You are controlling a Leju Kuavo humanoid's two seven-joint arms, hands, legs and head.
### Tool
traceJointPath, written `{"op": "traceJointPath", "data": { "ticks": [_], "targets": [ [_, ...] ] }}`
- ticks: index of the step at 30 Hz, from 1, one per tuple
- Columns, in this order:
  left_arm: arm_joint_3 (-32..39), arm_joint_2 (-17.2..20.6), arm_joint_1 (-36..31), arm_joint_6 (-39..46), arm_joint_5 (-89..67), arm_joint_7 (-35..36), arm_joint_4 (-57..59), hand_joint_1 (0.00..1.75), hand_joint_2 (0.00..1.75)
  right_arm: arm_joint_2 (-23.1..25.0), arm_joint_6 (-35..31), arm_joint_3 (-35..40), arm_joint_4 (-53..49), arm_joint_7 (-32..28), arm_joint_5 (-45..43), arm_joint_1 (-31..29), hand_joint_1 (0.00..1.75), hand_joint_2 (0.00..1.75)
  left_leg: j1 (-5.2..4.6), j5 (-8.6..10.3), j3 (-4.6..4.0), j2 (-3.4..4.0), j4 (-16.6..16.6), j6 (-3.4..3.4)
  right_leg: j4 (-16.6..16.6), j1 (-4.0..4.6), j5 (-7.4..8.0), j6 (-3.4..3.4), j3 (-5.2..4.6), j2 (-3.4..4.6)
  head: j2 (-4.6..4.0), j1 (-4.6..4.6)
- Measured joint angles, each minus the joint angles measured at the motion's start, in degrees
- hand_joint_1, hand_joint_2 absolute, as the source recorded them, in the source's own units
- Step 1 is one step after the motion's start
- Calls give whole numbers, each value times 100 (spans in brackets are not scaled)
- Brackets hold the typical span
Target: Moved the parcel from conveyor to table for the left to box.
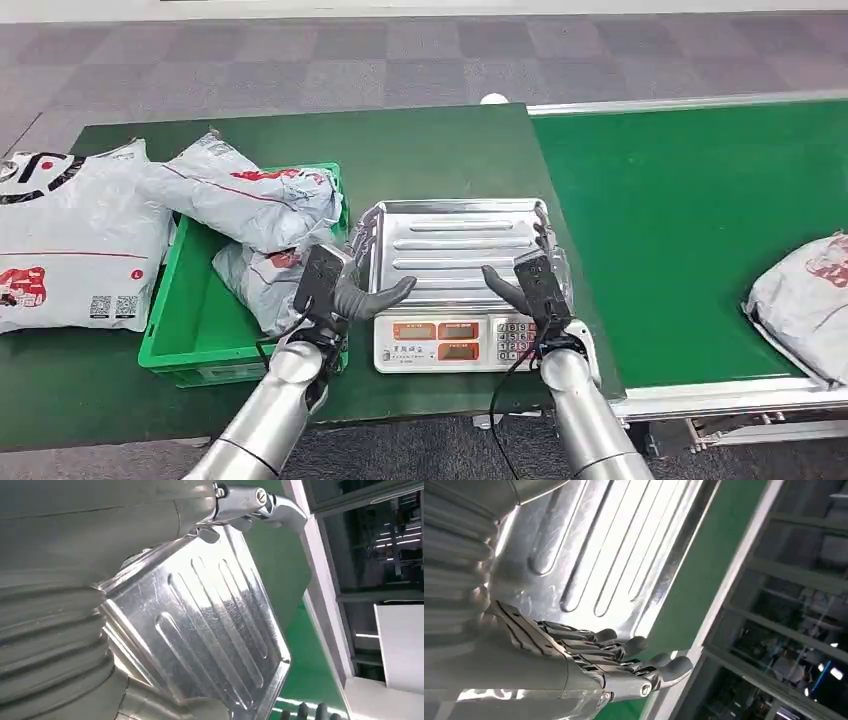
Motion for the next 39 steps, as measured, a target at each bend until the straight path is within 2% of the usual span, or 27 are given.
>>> {"op": "traceJointPath", "data": {
  "ticks": [7, 17, 25, 30, 36, 39],
  "targets": [
    [50, 13, 104, -2, 0, 0, -135, 0, 175, -310, -184, -570, 57, 186, 391, 51, 0, 175, -2, 0, -1, -4, 1, 1, -1, -2, 0, 1, 2, -3, 0, 0],
    [94, 125, 322, -4, 52, -120, -282, 0, 175, -1102, -833, -1414, 577, 503, 1504, 78, 0, 175, -8, -5, -4, -11, 1, 7, -2, -6, -2, 3, 6, -12, 0, 0],
    [96, 155, 476, -46, 55, -76, -566, 0, 175, -1565, -1425, -1646, 1365, 981, 2399, -100, 0, 175, -8, -8, -2, -9, 1, 6, -2, -6, -5, 8, 6, -13, 2, 0],
    [96, 162, 495, -92, 92, -66, -660, 0, 175, -1886, -1733, -1751, 2213, 1364, 2892, -415, 0, 175, -10, -7, -2, -9, 3, 7, -2, -8, -4, 9, 8, -13, 0, 0],
    [96, 162, 499, -109, 122, -59, -704, 0, 175, -2107, -1801, -1757, 2833, 1436, 3023, -666, 0, 175, -10, -8, -2, -9, 3, 7, -2, -8, -5, 9, 8, -13, 2, 0],
    [96, 164, 498, -116, 162, -59, -704, 0, 175, -2183, -1825, -1757, 3171, 1830, 3389, -816, 0, 175, -9, -8, -2, -9, 2, 7, -2, -8, -5, 9, 8, -13, 2, 0]
  ]
}}
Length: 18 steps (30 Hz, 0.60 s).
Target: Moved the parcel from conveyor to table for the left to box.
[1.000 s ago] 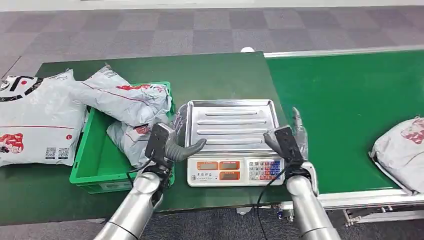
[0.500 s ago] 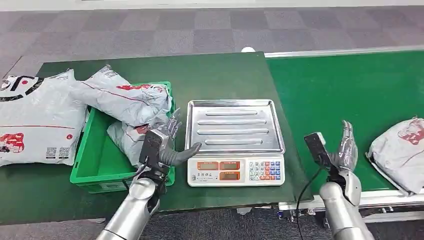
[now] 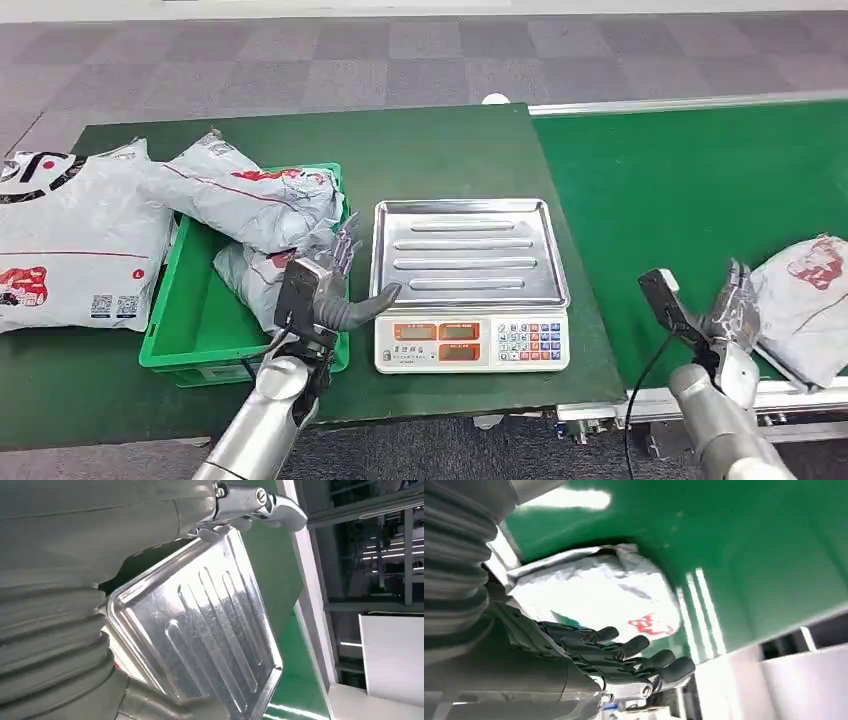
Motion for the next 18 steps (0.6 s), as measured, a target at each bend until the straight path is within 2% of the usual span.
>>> {"op": "traceJointPath", "data": {
  "ticks": [9, 18],
  "targets": [
    [44, 26, -3, 22, 116, -44, 0, 0, 175, -358, 555, -13, 997, 1065, 506, -507, 0, 175, -1, 1, 1, -3, 1, 2, 0, -1, 0, 0, 1, -3, -2, 0],
    [44, 44, 7, -35, 107, -26, -50, 0, 175, -577, 658, -201, 1439, 1334, 510, -531, 0, 175, -1, -5, 1, -1, 1, 5, 0, -1, -1, 1, 0, 1, -2, 0]
  ]
}}
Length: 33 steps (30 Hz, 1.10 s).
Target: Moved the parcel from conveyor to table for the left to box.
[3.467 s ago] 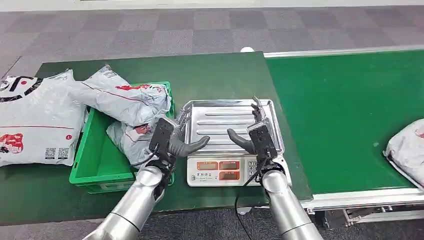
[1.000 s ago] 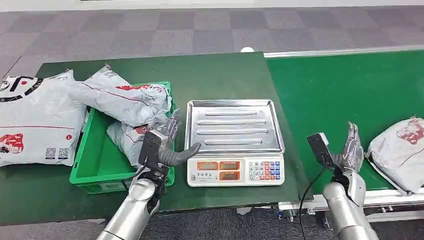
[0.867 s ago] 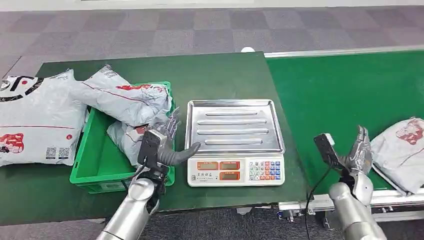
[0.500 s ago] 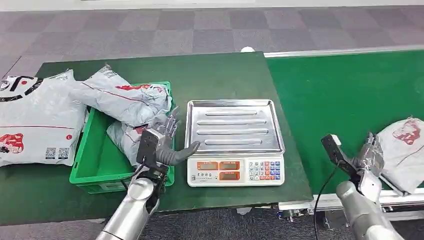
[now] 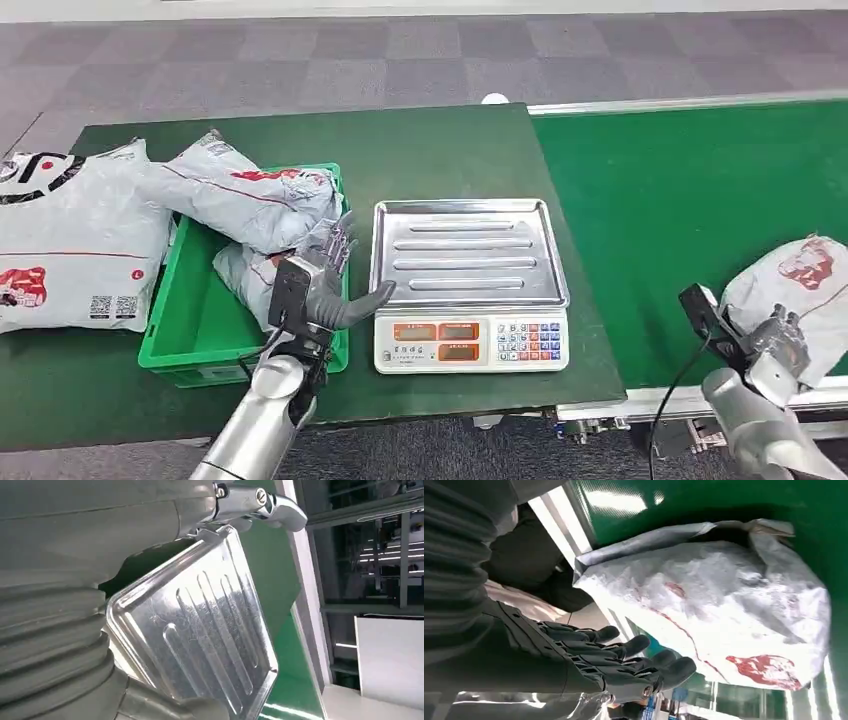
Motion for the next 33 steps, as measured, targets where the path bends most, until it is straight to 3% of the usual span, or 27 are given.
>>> {"op": "traceJointPath", "data": {
  "ticks": [9, 21, 33],
  "targets": [
    [0, 0, 13, 0, 0, 0, -35, 0, 175, -18, 0, -81, 118, 15, 15, -21, 0, 175, 0, 1, 0, 0, 0, 1, 0, -1, 0, 0, 1, -2, 2, 0],
    [61, 31, 233, 11, -4, 105, -291, 0, 175, -127, -4, -85, 221, 603, 669, -23, 0, 175, -1, 0, -1, -1, 0, 1, 0, -1, -1, 1, 1, -2, 0, 0],
    [179, 31, 347, -52, 42, 166, -411, 0, 175, -190, 116, -85, 232, 621, 881, -64, 0, 175, -1, 0, -1, -1, 0, 1, 0, -1, -2, 3, 2, -2, 0, 0]
  ]
}}
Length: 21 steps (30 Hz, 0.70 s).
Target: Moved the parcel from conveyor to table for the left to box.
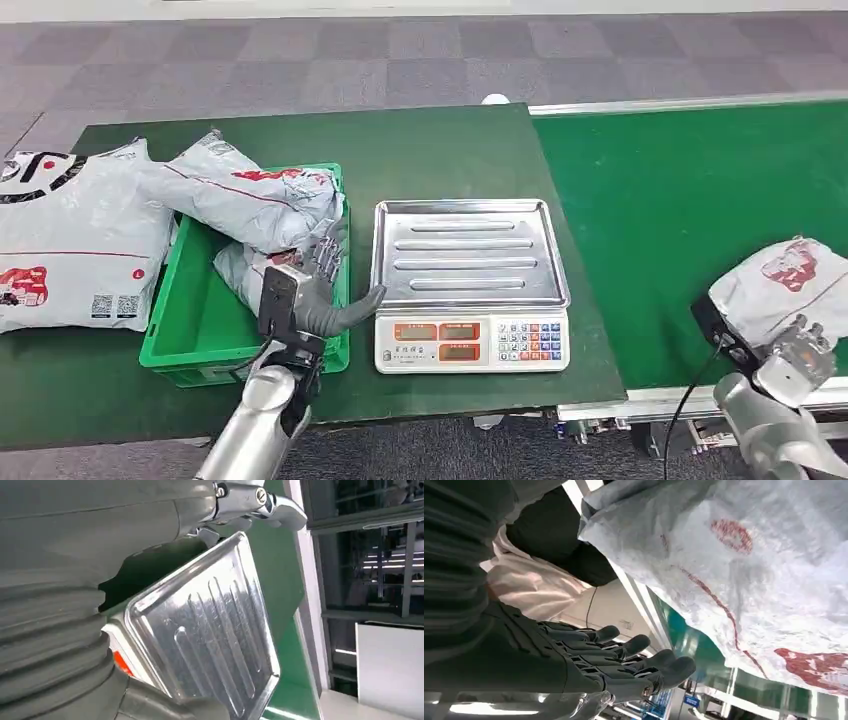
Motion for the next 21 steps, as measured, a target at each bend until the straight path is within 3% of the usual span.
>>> {"op": "traceJointPath", "data": {
  "ticks": [21],
  "targets": [
    [4, -17, 41, -107, -190, 53, -50, 0, 175, 0, -9, -151, 50, 15, 55, -2, 0, 175, 0, 0, 0, -1, 0, 0, 0, 0, -2, 3, 0, 0, 0, 0]
  ]
}}
